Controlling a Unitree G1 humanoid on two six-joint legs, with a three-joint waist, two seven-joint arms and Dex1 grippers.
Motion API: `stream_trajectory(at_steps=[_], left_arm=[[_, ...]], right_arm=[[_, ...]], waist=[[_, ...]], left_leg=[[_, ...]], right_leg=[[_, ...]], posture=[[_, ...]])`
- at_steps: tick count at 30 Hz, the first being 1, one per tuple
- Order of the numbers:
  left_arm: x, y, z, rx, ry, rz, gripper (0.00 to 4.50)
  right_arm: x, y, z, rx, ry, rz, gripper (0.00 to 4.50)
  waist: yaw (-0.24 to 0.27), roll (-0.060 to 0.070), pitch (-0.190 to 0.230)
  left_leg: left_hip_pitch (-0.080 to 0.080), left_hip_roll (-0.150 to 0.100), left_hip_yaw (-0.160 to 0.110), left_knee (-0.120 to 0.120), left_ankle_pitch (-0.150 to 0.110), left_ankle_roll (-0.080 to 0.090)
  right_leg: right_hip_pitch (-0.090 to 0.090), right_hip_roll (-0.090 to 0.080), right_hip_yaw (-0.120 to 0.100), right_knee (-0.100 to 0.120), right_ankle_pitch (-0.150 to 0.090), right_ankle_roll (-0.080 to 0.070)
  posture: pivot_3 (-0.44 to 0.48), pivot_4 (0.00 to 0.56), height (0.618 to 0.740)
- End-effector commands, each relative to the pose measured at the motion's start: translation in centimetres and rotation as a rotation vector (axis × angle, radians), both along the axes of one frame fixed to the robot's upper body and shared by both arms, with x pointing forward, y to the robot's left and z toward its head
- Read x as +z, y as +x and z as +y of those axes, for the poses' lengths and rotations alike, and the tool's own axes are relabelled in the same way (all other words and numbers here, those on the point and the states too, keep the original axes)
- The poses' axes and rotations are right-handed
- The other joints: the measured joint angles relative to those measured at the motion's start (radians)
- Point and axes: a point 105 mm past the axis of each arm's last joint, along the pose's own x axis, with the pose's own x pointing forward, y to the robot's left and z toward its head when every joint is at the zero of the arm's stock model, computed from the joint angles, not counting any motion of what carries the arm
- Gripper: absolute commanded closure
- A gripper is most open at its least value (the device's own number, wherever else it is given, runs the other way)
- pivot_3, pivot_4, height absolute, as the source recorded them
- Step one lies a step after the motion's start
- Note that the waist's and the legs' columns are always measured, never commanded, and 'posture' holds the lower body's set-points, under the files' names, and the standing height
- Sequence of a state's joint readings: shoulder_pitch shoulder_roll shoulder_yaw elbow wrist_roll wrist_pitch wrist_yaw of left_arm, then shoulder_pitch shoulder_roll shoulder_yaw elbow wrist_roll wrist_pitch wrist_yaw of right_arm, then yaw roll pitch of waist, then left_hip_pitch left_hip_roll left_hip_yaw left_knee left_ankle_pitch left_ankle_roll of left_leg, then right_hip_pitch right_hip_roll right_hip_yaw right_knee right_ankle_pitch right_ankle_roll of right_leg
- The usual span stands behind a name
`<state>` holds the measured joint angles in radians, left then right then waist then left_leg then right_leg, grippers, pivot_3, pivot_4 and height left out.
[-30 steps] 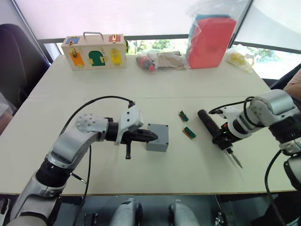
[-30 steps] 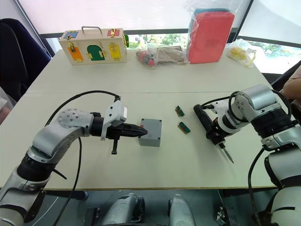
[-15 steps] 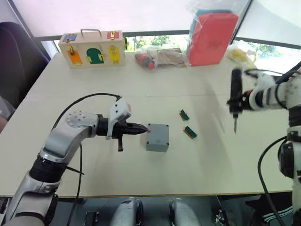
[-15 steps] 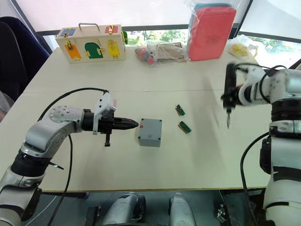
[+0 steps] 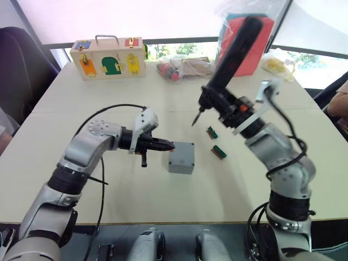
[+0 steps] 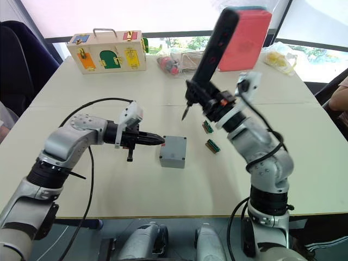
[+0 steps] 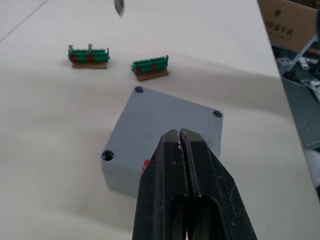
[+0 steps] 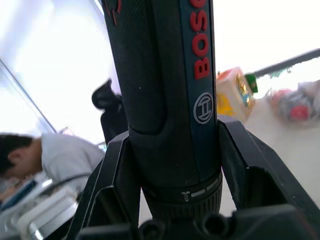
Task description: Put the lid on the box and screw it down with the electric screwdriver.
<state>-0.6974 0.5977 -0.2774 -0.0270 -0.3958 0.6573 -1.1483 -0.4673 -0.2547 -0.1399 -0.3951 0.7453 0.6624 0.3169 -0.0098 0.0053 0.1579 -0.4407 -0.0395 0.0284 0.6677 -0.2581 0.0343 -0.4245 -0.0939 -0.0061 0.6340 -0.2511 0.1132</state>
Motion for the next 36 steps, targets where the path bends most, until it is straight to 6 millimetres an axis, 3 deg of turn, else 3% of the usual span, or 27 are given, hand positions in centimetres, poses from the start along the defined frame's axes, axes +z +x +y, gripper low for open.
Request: stream_trajectory(at_steps=[1,4,11,30,36], left_arm=[[-0.6,0.1,-0.6,-0.016,0.047,-0.06,4.5],[-1.8,0.2,-1.4,-0.009,0.07,-0.064,4.5],[-3.2,0.4,-1.3,0.0,0.109,-0.067,4.5],[-3.4,0.7,-1.5,0.001,0.104,-0.061,4.5],[-3.4,0.7,-1.3,0.004,0.105,-0.063,4.5]], right_arm=[[1.4,-0.7,0.4,-0.013,-0.015,-0.128,2.71],[0.1,-0.2,0.1,-0.038,-0.063,-0.121,2.71],[-0.7,-0.4,-0.1,-0.043,-0.097,-0.117,2.71],[-1.0,-1.1,0.5,-0.045,-0.087,-0.104,2.71],[-2.7,-1.0,0.5,-0.052,-0.127,-0.075,2.71]], waist=[[-0.002,0.0,0.0],[-0.002,0.0,0.0],[-0.001,0.0,0.0],[0.001,-0.001,-0.001],[0.0,-0.001,-0.001]], left_leg=[[0.0,0.0,0.0,0.0,0.0,0.0],[0.0,0.0,0.0,0.0,0.0,-0.001],[0.002,0.001,0.0,0.0,0.0,0.0],[0.003,0.001,0.0,0.0,0.0,0.0],[0.003,0.001,0.0,0.0,0.0,0.0]], right_leg=[[0.0,0.0,0.0,0.0,0.0,0.0],[0.0,0.0,0.0,0.0,0.0,0.0],[0.0,0.0,0.0,0.0,0.0,0.0],[0.001,0.0,0.001,0.0,0.0,0.0],[0.002,0.0,0.001,0.0,0.0,0.0]], posture=[[0.0,0.15,0.74],[0.0,0.15,0.74],[0.0,0.15,0.74],[0.0,0.15,0.74],[0.0,0.15,0.74]])
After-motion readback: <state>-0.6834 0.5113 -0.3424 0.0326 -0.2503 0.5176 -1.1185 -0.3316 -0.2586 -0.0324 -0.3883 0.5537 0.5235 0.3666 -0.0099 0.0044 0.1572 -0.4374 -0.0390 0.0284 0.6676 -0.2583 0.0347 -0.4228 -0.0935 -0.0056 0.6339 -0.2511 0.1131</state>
